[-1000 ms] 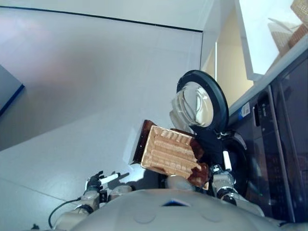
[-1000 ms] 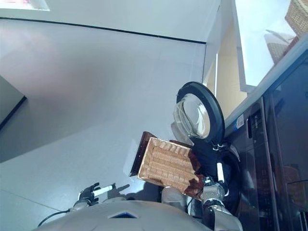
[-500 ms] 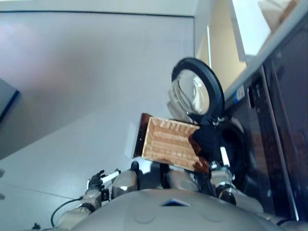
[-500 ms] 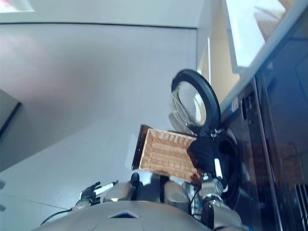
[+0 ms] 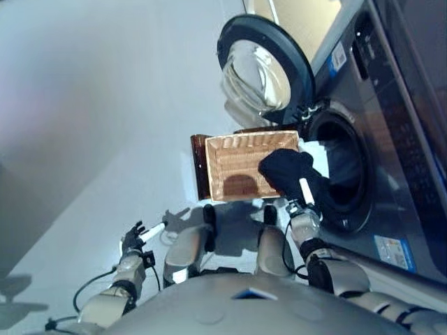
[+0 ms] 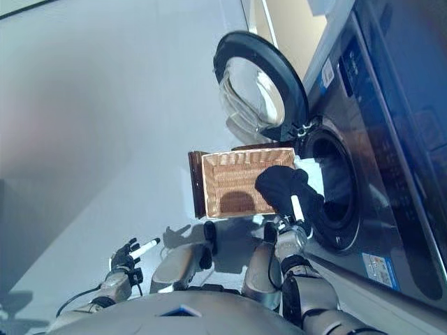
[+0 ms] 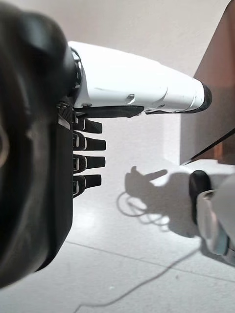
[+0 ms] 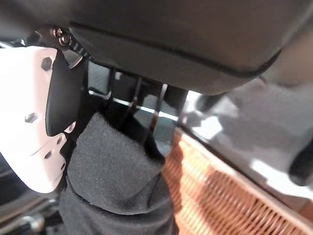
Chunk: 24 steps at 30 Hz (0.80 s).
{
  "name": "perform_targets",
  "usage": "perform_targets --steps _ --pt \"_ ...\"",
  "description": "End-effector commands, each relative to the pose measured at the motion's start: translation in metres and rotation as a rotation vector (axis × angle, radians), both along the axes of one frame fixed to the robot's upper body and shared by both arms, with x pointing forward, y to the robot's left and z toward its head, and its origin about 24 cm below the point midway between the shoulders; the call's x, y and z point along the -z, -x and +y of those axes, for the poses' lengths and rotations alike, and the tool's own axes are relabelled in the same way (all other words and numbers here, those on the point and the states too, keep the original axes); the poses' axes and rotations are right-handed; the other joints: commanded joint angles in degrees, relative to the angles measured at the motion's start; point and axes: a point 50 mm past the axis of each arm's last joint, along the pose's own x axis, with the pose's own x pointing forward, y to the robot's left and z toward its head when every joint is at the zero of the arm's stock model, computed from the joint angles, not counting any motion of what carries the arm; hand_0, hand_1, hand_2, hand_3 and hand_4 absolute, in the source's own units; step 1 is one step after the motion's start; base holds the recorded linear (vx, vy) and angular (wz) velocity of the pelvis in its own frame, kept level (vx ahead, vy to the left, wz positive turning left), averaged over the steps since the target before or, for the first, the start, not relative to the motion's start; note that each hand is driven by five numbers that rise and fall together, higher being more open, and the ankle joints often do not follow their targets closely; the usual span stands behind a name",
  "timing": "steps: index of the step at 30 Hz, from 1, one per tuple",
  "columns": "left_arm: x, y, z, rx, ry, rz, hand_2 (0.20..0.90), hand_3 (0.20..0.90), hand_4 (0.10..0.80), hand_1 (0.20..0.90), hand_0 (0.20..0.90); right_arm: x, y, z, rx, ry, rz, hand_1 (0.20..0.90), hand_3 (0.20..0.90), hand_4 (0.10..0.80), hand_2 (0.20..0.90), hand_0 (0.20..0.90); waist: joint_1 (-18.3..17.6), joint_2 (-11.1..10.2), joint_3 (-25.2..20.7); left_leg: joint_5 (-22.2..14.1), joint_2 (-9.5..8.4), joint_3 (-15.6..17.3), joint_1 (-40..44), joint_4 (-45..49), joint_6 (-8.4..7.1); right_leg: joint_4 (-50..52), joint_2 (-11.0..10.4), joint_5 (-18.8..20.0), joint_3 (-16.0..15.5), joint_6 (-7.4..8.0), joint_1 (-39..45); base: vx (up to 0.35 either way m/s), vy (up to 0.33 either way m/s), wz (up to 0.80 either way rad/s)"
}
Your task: Pick up the clothes and place them into the washing machine
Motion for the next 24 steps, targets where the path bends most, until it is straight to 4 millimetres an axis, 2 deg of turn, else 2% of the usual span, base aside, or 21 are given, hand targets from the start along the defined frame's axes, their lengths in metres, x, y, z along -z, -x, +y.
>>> perform_targets --steps 1,4,8,10,18,24 --pt "-0.001 0.012 0.011 -0.018 -0.042 0.026 0.900 0.900 0.800 0.900 0.900 -0.040 -0.042 -0.025 0.052 0.116 -0.182 0.200 0.200 0.300 0.200 0.200 0.3 -2.2 -0.1 -1.0 3.57 -2.0 -3.5 4.0 -4.41 -3.5 -0.5 3.2 -1.3 -2.94 -0.5 -0.021 -0.068 0.17" --pt "0.001 0.010 0.004 0.014 -0.028 0.029 0.900 0.900 0.800 0.900 0.900 -0.056 -0.055 -0.039 0.034 0.190 -0.197 0.200 0.200 0.300 0.200 0.200 0.1 -1.3 0.3 0.0 3.49 -3.3 -5.9 3.6 -4.97 -2.2 -0.4 2.6 -2.7 -3.04 -2.9 -0.030 -0.071 0.21" --pt "0.002 0.011 -0.003 0.052 -0.011 0.031 0.900 0.900 0.800 0.900 0.900 -0.079 -0.072 -0.061 0.064 0.249 -0.240 0.200 0.200 0.300 0.200 0.200 0.6 -0.5 0.4 0.4 3.24 -4.0 -6.9 2.9 -5.13 -1.4 -0.3 2.0 -2.5 -2.97 -4.2 0.006 -0.015 0.15" --pt "0.003 0.010 -0.005 0.060 -0.006 0.030 0.900 0.900 0.800 0.900 0.900 -0.083 -0.074 -0.066 0.092 0.243 -0.255 0.200 0.200 0.300 0.200 0.200 0.7 -0.2 0.4 0.4 3.15 -4.0 -7.1 2.8 -5.14 -1.1 -0.3 1.7 -2.4 -2.96 -4.6 0.015 0.009 0.02" --pt "0.003 0.000 -0.017 0.078 0.032 -0.006 0.900 0.900 0.800 0.900 0.900 -0.099 -0.071 -0.094 0.538 0.042 -0.433 0.200 0.200 0.300 0.200 0.200 1.2 3.4 0.3 -1.2 1.73 -4.6 -8.6 4.4 -5.00 1.7 -1.1 -0.6 -1.7 -2.79 -6.2 0.027 0.034 0.09" --pt "0.005 -0.001 -0.031 0.121 0.067 -0.003 0.900 0.900 0.800 0.900 0.900 -0.101 -0.053 -0.125 0.809 -0.031 -0.457 0.200 0.200 0.300 0.200 0.200 1.5 6.2 -0.8 -1.7 0.59 -4.8 -9.4 4.8 -4.98 2.7 -2.0 -1.3 -1.1 -2.63 -7.2 0.042 0.045 0.08"
